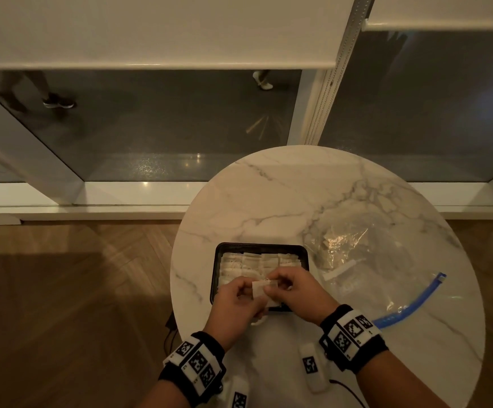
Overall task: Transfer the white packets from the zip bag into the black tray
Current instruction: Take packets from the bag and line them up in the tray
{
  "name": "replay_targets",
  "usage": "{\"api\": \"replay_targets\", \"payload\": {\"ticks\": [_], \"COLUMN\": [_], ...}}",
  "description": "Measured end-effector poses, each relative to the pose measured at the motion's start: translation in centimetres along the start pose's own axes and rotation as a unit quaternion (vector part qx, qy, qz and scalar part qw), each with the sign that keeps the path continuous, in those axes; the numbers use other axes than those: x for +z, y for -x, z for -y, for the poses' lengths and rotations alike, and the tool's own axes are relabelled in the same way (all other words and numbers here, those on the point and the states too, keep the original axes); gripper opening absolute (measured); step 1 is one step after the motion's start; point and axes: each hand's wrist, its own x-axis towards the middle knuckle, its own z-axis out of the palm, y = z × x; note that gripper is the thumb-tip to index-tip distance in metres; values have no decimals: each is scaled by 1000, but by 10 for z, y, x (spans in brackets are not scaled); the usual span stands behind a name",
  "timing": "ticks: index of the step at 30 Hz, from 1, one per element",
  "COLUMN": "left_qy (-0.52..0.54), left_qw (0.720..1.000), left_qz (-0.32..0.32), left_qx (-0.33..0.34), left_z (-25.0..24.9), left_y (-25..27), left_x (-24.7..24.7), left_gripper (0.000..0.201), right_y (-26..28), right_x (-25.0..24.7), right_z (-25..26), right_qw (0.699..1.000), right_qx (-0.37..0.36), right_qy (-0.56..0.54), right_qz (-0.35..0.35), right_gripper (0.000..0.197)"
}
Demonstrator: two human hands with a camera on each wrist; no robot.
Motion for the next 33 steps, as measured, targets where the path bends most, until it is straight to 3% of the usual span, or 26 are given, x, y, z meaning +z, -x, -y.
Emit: {"api": "replay_targets", "payload": {"ticks": [5, 8, 13, 17, 23, 29, 33], "left_qy": [-21, -114, -341, -458, -485, -497, -518], "left_qw": [1000, 993, 935, 879, 861, 853, 841], "left_qz": [-11, -21, -14, 20, 25, 3, -11], "left_qx": [-16, 13, 97, 131, 152, 159, 157], "left_z": [13, 21, 30, 33, 39, 46, 48], "left_y": [-3, -4, -11, -16, -16, -16, -15], "left_x": [-3, -8, -30, -41, -40, -42, -41], "left_gripper": [13, 6, 7, 15, 20, 19, 21], "right_y": [7, 8, 1, -7, -17, -20, -23], "right_x": [-7, -16, -27, -28, -22, -21, -19], "right_z": [-7, -10, -19, -30, -43, -43, -45], "right_qw": [999, 998, 984, 977, 973, 965, 971], "right_qx": [12, 17, 53, 82, 93, 83, 105], "right_qy": [-17, -4, 30, 80, 158, 185, 171], "right_qz": [-27, -65, -170, -178, -143, -164, -133], "right_gripper": [4, 1, 1, 3, 8, 9, 5]}}
